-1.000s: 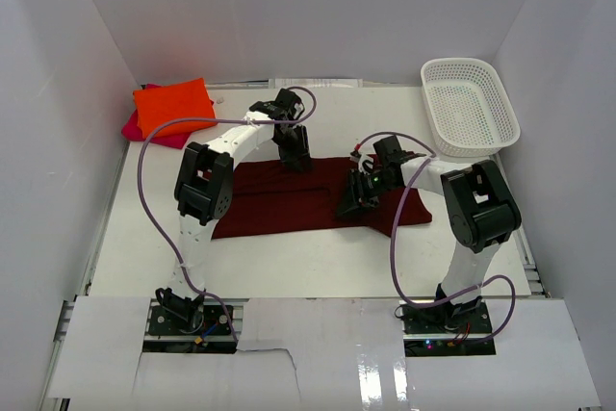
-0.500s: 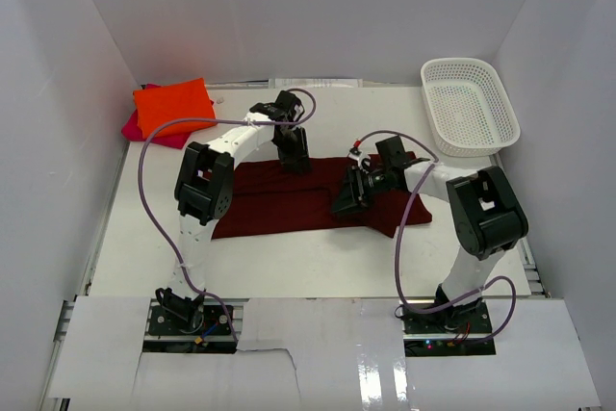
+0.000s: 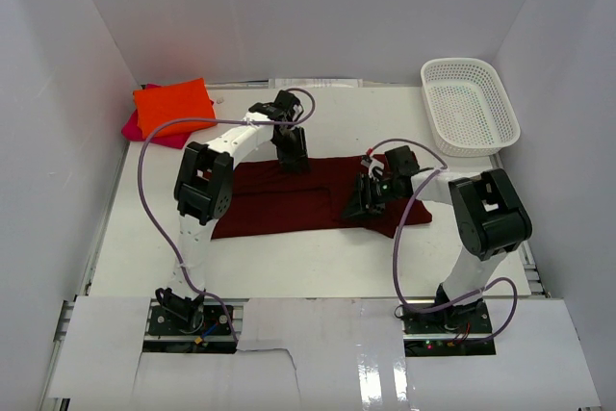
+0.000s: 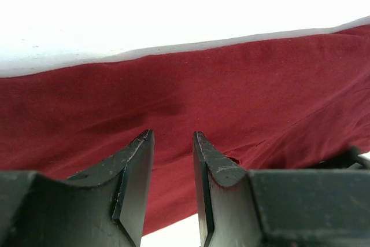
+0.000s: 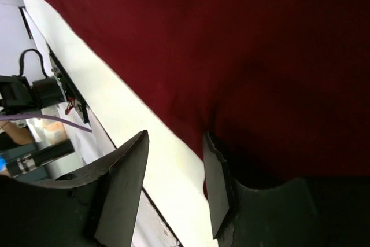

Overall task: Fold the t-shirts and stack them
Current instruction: Fold the other side of the tshirt into a rectangle

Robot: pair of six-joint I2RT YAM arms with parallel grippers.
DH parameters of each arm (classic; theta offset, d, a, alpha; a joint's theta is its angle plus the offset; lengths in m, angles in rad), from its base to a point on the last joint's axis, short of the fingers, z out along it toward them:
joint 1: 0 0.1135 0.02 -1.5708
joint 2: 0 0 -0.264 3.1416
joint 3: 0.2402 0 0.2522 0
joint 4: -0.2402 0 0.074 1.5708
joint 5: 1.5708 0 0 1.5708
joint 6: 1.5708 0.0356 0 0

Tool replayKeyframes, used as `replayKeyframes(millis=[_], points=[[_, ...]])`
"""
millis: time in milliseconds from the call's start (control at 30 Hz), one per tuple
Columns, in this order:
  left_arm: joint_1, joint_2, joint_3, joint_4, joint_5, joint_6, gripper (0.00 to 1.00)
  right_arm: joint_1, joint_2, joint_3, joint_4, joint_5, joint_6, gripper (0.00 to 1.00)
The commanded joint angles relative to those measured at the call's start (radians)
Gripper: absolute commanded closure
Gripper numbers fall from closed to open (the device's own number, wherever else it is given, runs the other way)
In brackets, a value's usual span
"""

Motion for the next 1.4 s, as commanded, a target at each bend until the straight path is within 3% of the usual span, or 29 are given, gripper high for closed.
replayKeyframes(millis=[0,167,433,700,767,833,933,1167,1367], points=[[0.024,-0.075,-0.01,0.001,-0.002,0.019,0.56,0.002,0.059,-0.059,0.093,-0.03,0.017,0.51],[0.1,-0.141,-0.047,-0.008,0.01,0.038,0.55,0.002,0.087,-0.056,0.081,-0.022,0.031,0.52],[0.232,-0.363,-0.266,0.04,-0.002,0.051,0.55,0.002,-0.022,0.075,-0.061,0.019,0.0,0.51],[0.311,-0.517,-0.467,0.087,0.022,0.069,0.54,-0.001,-0.013,0.188,-0.19,0.25,-0.057,0.52],[0.314,-0.543,-0.517,0.093,0.022,0.075,0.54,-0.002,0.013,0.215,-0.216,0.31,-0.057,0.56],[0.321,-0.57,-0.551,0.11,0.01,0.081,0.54,-0.002,0.039,0.24,-0.236,0.418,-0.057,0.67],[0.34,-0.578,-0.605,0.129,0.016,0.092,0.55,-0.004,0.066,0.295,-0.285,0.544,-0.057,0.91],[0.387,-0.577,-0.685,0.165,0.025,0.117,0.58,-0.005,0.073,0.387,-0.385,0.801,-0.06,0.92],[0.416,-0.555,-0.745,0.216,0.007,0.126,0.58,-0.011,0.07,0.389,-0.394,0.811,-0.06,0.92]])
